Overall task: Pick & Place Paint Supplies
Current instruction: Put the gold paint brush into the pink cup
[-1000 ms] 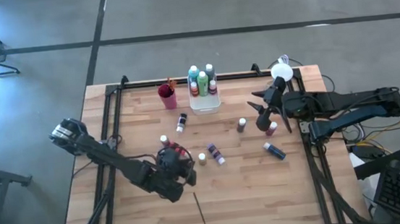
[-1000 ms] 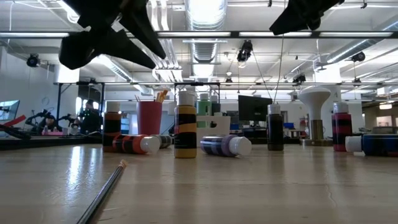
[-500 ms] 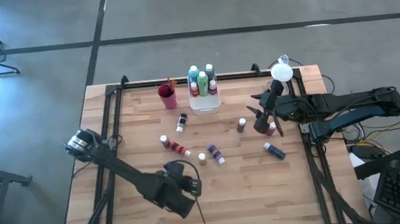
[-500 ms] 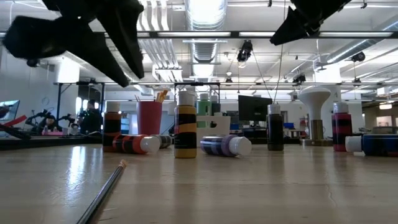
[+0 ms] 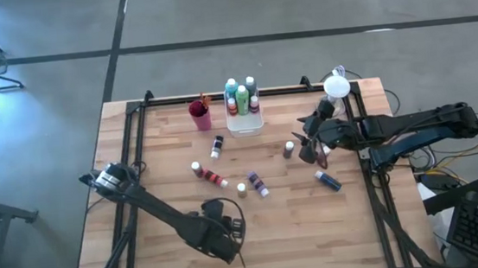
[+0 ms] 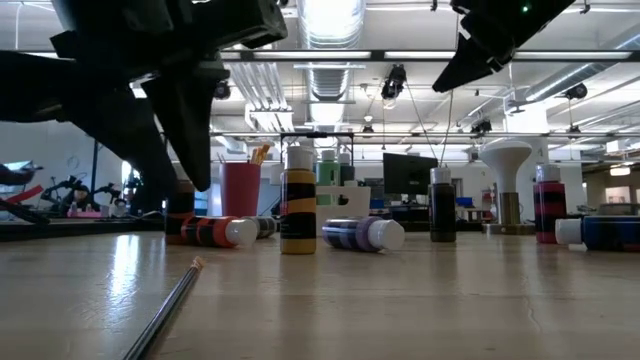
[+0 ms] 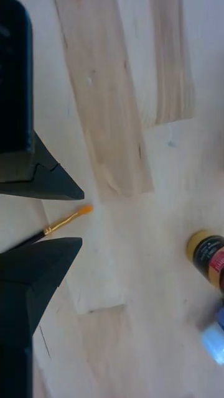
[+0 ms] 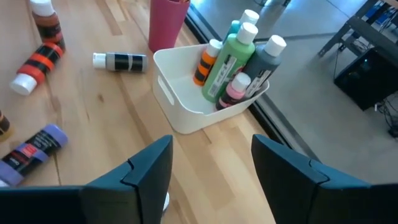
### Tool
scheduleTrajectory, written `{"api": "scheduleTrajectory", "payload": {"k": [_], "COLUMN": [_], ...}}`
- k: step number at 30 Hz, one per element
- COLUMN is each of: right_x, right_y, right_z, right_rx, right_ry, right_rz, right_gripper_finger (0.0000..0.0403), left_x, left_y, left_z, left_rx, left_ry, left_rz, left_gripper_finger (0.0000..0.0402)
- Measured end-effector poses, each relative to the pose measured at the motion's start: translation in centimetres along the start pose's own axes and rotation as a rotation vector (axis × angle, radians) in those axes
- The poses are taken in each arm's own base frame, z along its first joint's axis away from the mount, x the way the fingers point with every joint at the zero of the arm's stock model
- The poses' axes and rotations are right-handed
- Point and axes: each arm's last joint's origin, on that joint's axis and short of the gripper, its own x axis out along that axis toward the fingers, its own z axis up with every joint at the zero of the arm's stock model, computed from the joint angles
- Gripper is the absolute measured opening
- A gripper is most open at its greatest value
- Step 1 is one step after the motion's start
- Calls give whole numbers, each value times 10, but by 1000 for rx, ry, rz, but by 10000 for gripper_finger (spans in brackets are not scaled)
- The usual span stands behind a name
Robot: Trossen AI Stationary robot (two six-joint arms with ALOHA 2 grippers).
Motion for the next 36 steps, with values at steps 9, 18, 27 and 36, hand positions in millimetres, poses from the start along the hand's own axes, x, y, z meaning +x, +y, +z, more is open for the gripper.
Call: {"api": "scheduleTrajectory", "payload": {"k": [9, 18, 27, 36], "right_x": [0, 0, 1, 2], "right_y": [0, 0, 0, 1], "right_z": [-1, -1, -3, -5], "right_rx": [5, 2, -2, -5], "right_ry": [2, 2, 7, 11], "right_rz": [1, 1, 0, -1], "right_gripper_finger": [206, 189, 185, 206], "left_x": [6, 25, 42, 50], "left_y": [-1, 4, 11, 16], "left_z": [-2, -4, -8, -5], "left_rx": [-4, -21, -43, -61], "left_ry": [17, 50, 94, 90], "left_rz": [12, -23, -59, -76], "left_gripper_finger": [113, 113, 113, 113]}}
